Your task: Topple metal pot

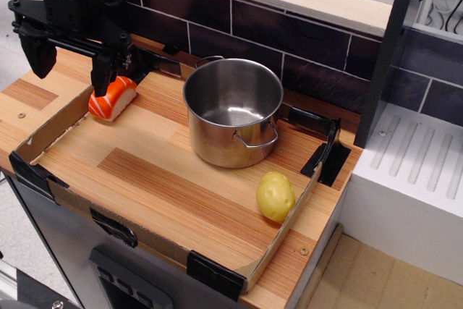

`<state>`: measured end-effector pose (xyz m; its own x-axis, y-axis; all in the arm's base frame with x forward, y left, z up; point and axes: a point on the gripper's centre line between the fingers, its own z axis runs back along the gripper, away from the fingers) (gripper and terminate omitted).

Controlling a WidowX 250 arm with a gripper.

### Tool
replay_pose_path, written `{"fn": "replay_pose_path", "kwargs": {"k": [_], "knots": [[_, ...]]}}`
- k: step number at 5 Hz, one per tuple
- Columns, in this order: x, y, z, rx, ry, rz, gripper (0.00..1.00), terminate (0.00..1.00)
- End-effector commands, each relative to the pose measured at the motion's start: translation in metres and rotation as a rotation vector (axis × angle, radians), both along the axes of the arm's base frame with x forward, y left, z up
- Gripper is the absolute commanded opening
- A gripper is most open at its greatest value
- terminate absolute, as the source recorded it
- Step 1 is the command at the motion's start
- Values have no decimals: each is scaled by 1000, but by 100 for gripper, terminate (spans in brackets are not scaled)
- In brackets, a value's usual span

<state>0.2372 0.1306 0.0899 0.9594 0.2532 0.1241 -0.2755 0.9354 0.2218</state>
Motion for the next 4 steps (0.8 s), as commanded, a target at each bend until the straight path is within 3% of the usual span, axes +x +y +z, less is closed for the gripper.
{"fn": "replay_pose_path", "kwargs": {"k": [1, 3, 4], "knots": [[0, 0, 0, 0, 0, 0, 100, 0], [15, -18, 21, -123, -84, 295, 100, 0], [29, -34, 37, -241, -167, 426, 100, 0]]}}
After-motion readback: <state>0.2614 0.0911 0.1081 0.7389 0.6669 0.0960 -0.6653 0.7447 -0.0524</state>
